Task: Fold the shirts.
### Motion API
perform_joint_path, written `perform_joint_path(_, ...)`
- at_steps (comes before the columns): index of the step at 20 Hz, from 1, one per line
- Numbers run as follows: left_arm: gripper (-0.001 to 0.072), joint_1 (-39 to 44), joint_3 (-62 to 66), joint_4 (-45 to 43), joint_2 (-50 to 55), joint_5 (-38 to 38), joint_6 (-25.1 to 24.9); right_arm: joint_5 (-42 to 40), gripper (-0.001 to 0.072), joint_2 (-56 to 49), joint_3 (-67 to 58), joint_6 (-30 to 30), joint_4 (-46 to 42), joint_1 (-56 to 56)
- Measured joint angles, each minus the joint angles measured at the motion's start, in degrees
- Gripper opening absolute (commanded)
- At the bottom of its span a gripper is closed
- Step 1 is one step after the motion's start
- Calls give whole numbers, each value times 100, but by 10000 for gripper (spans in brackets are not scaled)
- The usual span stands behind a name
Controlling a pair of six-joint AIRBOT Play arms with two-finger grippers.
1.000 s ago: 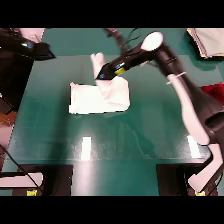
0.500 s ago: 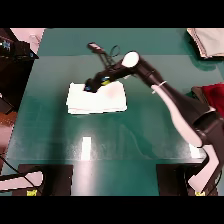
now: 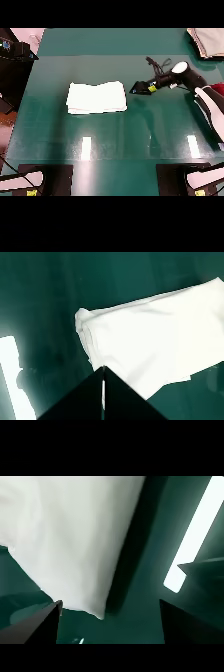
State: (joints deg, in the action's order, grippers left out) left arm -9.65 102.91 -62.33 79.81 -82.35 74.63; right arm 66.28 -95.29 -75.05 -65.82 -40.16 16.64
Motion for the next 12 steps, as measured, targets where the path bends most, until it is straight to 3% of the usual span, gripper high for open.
perform_joint_path(4, 25, 0, 0, 15, 0, 48, 0, -120, 693, -380, 308, 57, 640, -109)
perform_joint_path(10, 25, 0, 0, 24, 0, 70, -2, -142, 668, -1224, -590, 157, 1241, 640)
perform_joint_path(12, 25, 0, 0, 24, 0, 70, -2, -184, 401, -1480, -968, 170, 1274, 955)
